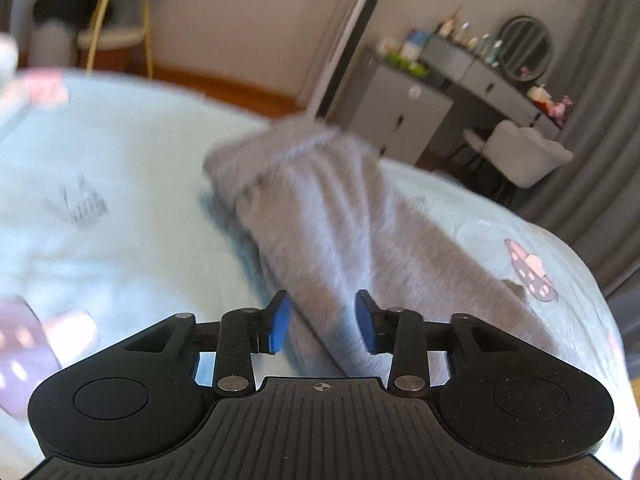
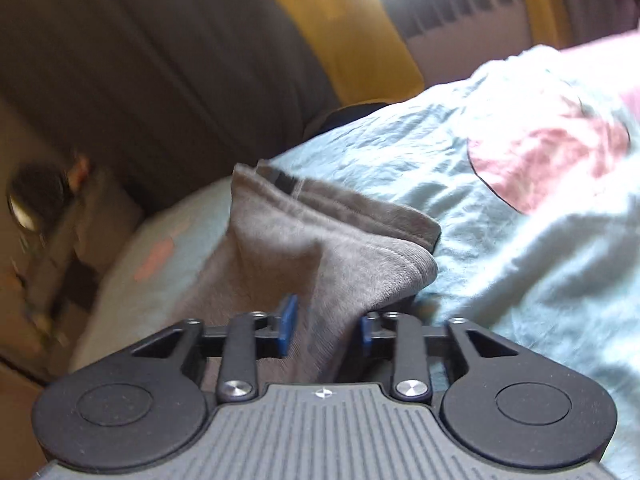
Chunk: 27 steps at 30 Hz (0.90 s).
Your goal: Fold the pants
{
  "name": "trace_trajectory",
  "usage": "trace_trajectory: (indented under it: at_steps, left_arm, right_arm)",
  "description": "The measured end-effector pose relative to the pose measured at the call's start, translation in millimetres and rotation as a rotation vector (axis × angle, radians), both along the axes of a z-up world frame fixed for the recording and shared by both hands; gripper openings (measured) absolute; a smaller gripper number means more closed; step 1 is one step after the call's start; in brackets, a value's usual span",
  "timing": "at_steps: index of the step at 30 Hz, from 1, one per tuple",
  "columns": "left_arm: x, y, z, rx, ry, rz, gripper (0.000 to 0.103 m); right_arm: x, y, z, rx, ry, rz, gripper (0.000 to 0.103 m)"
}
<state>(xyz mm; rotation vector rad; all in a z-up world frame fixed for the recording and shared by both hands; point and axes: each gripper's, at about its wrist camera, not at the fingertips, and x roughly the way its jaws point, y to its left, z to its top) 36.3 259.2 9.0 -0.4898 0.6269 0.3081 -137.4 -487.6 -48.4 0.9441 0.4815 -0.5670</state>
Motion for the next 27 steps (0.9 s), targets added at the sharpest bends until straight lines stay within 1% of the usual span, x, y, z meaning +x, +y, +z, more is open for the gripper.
trace_trajectory:
  at_steps: [2, 3, 4, 5, 6, 7, 8, 11, 13, 14, 15, 16, 17, 18, 19, 20, 21, 22, 24, 26, 27]
  left_arm:
    - [-3.6, -7.1, 12.3, 0.038, -0.034, -0.007, 0.064]
    - [-4.0, -12.3, 18.2, 0.054, -0.047, -0.013, 0.067]
    - [-3.4, -18.2, 23.0, 0.072, -0.055, -0.015, 0.071]
    - [-1.0, -26.1, 26.9, 0.092, -0.060, -0.022, 0.076]
    - [1.5, -33.2, 30.2, 0.111, -0.059, -0.036, 0.078]
    - [4.2, -40.1, 32.9, 0.128, -0.057, -0.047, 0.079]
    - [6.9, -47.4, 34.4, 0.142, -0.063, -0.064, 0.080]
    - [13.7, -66.4, 33.2, 0.177, -0.073, -0.100, 0.083]
    - [18.7, -77.7, 27.2, 0.185, -0.072, -0.123, 0.083]
    - [22.0, -82.6, 23.4, 0.184, -0.066, -0.130, 0.083]
    - [25.6, -86.8, 18.8, 0.181, -0.051, -0.134, 0.083]
    - [28.8, -90.4, 14.0, 0.177, -0.038, -0.138, 0.083]
    - [31.7, -93.7, 9.7, 0.175, -0.025, -0.146, 0.083]
    - [34.8, -97.3, 5.0, 0.181, -0.004, -0.154, 0.083]
    - [37.5, -100.8, 0.6, 0.194, 0.019, -0.160, 0.083]
    - [39.2, -103.1, -3.2, 0.209, 0.038, -0.162, 0.084]
    - [41.1, -104.8, -7.5, 0.228, 0.058, -0.156, 0.084]
    - [43.5, -105.0, -11.4, 0.239, 0.080, -0.146, 0.084]
    - [49.3, -101.3, -19.2, 0.232, 0.129, -0.127, 0.084]
    - [52.4, -98.6, -25.0, 0.217, 0.163, -0.106, 0.084]
    - [53.7, -96.9, -27.4, 0.210, 0.174, -0.098, 0.084]
  right_arm:
    - [-2.0, -10.4, -2.9, 0.064, -0.044, -0.039, 0.044]
    - [0.5, -15.2, -5.6, 0.095, -0.055, -0.055, 0.041]
    - [3.9, -18.1, -7.5, 0.119, -0.058, -0.067, 0.033]
    - [7.7, -19.2, -7.5, 0.129, -0.062, -0.069, 0.009]
    - [13.6, -20.7, -3.5, 0.121, -0.069, -0.054, 0.005]
    - [19.6, -18.1, 4.1, 0.084, -0.067, -0.036, 0.005]
    - [25.1, -12.5, 14.5, 0.017, -0.060, -0.015, 0.005]
    - [35.0, 3.2, 44.6, -0.214, 0.007, 0.014, 0.005]
    - [37.5, 12.0, 51.9, -0.336, 0.051, 0.014, 0.005]
    - [42.2, 15.5, 50.2, -0.402, 0.099, 0.030, 0.005]
    - [47.6, 14.3, 42.8, -0.427, 0.153, 0.043, 0.005]
    - [55.2, 10.5, 32.1, -0.410, 0.239, 0.052, 0.006]
    - [61.3, 5.7, 22.4, -0.372, 0.319, 0.051, 0.012]
    - [62.5, 2.8, 17.4, -0.343, 0.358, 0.026, 0.016]
    - [59.8, 2.7, 17.4, -0.341, 0.362, -0.018, 0.018]
    - [58.2, 4.4, 22.5, -0.366, 0.361, -0.051, 0.020]
    - [61.1, 10.7, 29.1, -0.417, 0.371, -0.064, 0.021]
    - [67.1, 18.7, 36.9, -0.470, 0.374, -0.054, 0.021]
    - [87.2, 46.1, 56.5, -0.566, 0.346, 0.020, 0.022]
    - [111.8, 87.7, 75.6, -0.612, 0.258, 0.167, 0.022]
    - [126.9, 109.4, 85.0, -0.616, 0.216, 0.255, 0.025]
